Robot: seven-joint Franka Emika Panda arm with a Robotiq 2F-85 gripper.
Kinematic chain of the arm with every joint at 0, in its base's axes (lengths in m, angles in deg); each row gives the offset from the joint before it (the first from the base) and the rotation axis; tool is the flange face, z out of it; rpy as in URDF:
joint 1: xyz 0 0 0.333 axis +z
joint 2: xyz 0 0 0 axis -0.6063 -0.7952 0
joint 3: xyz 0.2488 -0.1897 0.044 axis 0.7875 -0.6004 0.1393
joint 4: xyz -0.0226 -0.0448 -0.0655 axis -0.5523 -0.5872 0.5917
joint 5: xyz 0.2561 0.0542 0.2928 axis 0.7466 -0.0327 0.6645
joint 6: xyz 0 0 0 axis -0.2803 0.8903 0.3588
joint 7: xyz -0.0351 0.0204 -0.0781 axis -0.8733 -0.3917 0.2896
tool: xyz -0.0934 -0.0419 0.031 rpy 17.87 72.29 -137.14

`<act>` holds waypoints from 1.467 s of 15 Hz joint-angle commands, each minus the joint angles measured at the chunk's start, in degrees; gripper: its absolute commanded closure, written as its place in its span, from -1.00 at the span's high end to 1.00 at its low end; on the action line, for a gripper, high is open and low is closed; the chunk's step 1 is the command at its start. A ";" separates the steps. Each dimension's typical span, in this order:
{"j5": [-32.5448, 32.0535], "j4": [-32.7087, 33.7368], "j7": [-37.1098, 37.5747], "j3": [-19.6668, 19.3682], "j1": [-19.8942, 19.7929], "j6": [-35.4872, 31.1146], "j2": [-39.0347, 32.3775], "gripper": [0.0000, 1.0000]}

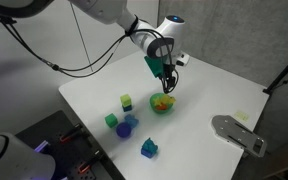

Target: Put the yellow bear plush toy on the table

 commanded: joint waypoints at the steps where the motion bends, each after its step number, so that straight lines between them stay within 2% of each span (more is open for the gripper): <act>1: -1.52 5.12 6.22 -0.98 1.11 2.95 -5.32 1.00; 9: -0.61 13.65 14.88 -1.89 2.21 3.44 -14.70 1.00; 22: -0.81 21.23 14.98 -2.41 1.96 2.62 -23.70 1.00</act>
